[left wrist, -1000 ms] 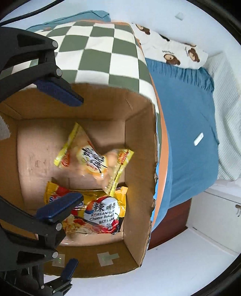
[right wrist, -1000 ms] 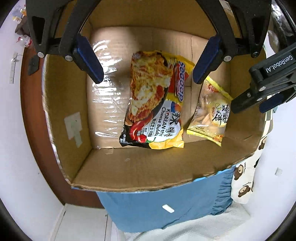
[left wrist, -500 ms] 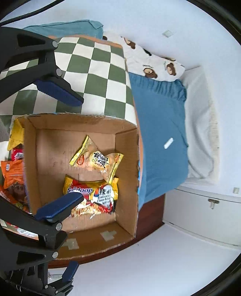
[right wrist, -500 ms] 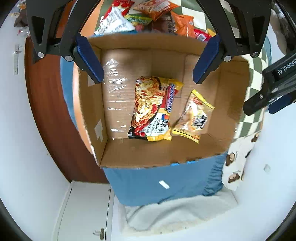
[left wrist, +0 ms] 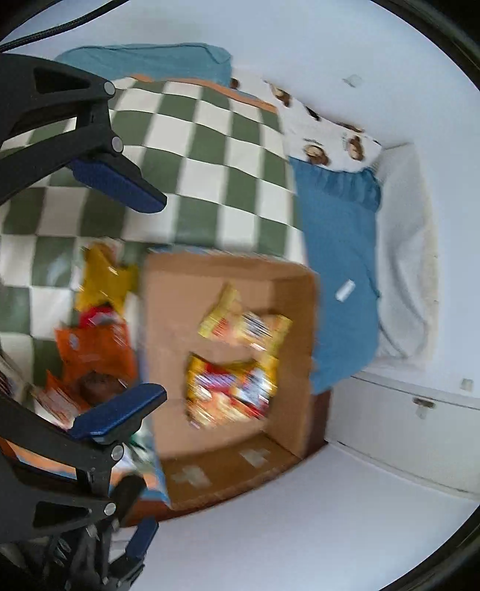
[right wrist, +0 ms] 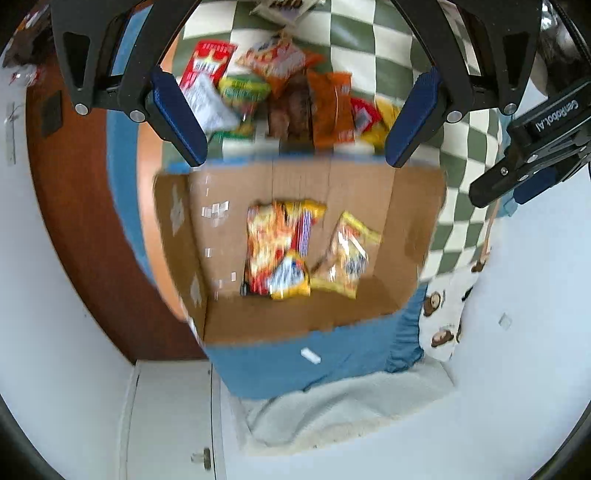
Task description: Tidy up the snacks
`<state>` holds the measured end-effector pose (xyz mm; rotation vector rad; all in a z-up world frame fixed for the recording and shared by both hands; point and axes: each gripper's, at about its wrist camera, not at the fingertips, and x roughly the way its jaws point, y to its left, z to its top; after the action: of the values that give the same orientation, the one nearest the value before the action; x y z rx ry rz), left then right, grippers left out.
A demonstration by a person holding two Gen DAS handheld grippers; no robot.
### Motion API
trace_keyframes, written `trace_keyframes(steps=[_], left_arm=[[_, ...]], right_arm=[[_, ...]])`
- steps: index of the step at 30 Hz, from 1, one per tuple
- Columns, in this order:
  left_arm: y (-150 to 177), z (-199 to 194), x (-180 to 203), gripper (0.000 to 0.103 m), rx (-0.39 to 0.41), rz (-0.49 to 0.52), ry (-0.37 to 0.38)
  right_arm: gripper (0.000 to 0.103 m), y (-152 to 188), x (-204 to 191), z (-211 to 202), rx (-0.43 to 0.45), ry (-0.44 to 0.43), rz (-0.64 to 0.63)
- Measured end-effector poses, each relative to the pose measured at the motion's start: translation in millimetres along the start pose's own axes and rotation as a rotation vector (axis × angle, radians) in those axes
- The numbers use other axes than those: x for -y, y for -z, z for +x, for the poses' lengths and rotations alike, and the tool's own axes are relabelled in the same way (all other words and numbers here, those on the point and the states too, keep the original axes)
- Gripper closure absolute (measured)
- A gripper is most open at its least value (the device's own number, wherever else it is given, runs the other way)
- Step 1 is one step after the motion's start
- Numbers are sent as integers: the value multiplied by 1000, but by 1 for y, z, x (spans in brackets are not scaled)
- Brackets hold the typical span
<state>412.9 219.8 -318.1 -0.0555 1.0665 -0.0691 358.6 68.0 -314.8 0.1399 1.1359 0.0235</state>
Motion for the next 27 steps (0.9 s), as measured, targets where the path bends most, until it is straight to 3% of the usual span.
trace_keyframes(steps=[5, 8, 12, 13, 15, 17, 20, 27], left_arm=[[36, 63, -16, 8, -183, -2, -33], [48, 100, -6, 8, -262, 36, -54], [56, 136, 11, 12, -329, 97, -60], [57, 146, 15, 17, -344, 116, -60], [60, 162, 19, 39, -373, 139, -52], [65, 167, 18, 61, -362, 156, -70], [77, 158, 6, 63, -330, 142, -60], [141, 125, -59, 63, -334, -48, -105]], right_arm=[[4, 37, 22, 45, -138, -49, 93], [6, 50, 30, 69, -180, -65, 129], [21, 58, 30, 93, -221, -74, 141], [22, 60, 28, 99, -229, -72, 137], [23, 64, 23, 107, -241, -68, 129], [23, 70, 17, 115, -257, -70, 121], [23, 78, 5, 126, -274, -67, 99], [23, 92, -35, 167, -327, -23, -7]])
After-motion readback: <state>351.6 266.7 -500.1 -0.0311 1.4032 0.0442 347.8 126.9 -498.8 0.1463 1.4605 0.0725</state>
